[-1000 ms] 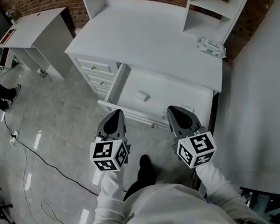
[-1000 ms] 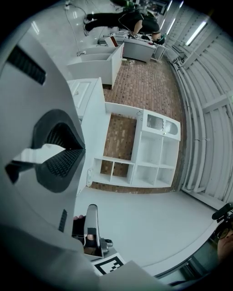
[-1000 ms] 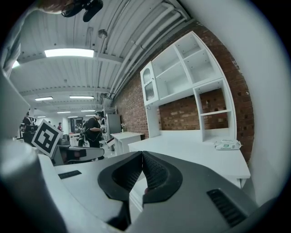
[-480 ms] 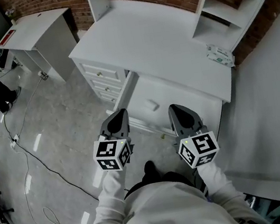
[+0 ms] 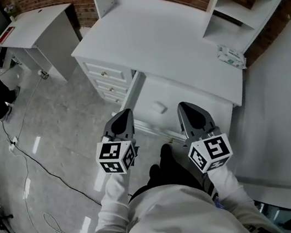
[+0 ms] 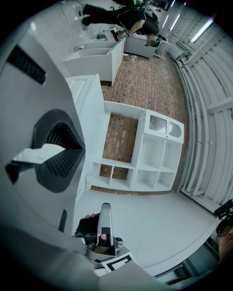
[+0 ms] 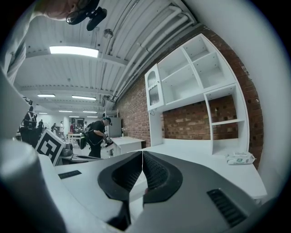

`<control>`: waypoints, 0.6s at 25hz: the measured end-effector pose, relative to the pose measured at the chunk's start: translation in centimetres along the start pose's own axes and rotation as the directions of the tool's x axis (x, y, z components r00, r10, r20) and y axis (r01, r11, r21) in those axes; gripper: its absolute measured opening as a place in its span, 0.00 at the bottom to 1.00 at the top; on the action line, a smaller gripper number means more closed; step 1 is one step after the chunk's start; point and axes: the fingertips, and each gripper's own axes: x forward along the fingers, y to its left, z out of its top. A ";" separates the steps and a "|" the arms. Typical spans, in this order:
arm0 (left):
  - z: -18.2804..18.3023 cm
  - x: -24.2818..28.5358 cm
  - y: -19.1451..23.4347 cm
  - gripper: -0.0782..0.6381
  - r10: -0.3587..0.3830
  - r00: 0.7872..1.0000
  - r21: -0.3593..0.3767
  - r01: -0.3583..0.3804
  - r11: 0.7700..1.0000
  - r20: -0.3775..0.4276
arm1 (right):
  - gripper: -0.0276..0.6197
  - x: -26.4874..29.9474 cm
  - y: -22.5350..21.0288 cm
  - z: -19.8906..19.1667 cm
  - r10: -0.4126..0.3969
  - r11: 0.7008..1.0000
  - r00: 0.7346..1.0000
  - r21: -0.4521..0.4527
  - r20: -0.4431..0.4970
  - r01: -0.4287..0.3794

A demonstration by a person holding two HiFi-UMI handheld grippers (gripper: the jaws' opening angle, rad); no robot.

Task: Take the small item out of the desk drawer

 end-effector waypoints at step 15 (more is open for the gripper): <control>1.2 2.8 2.8 0.13 0.056 0.998 0.000 -0.056 0.998 0.006 | 0.19 4.3 -1.6 2.0 0.066 0.998 0.997 0.015 0.042 -0.067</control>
